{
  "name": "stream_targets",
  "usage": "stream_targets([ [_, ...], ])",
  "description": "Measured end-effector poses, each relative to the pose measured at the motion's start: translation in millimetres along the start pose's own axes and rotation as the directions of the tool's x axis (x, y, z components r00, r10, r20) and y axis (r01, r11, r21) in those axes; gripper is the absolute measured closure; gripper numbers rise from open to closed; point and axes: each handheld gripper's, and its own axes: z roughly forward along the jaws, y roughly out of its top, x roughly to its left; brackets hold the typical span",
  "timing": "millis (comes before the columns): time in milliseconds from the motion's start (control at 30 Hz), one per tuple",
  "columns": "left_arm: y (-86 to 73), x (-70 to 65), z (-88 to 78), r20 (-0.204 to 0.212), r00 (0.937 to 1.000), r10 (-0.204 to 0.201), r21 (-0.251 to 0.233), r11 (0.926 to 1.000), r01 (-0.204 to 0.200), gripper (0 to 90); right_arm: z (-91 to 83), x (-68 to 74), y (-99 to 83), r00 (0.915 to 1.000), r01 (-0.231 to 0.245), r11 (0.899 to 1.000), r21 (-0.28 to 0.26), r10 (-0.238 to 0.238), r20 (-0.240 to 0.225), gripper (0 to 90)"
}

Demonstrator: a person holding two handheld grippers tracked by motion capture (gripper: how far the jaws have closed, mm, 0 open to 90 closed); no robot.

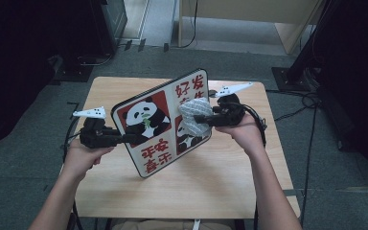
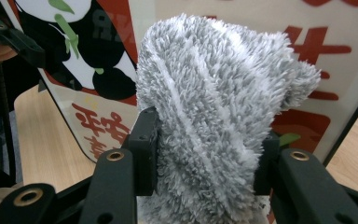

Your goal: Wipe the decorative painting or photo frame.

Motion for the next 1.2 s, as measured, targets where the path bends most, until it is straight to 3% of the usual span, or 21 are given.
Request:
stream_targets([
  [1200,-0.9,-0.1,-0.1,0.004,1.0000,0.001,-0.003,1.0000,-0.001,75.7,18.4,-3.6,-29.7,0.9989,-0.046,0.995,0.086,0.047,-0.002,56.7],
])
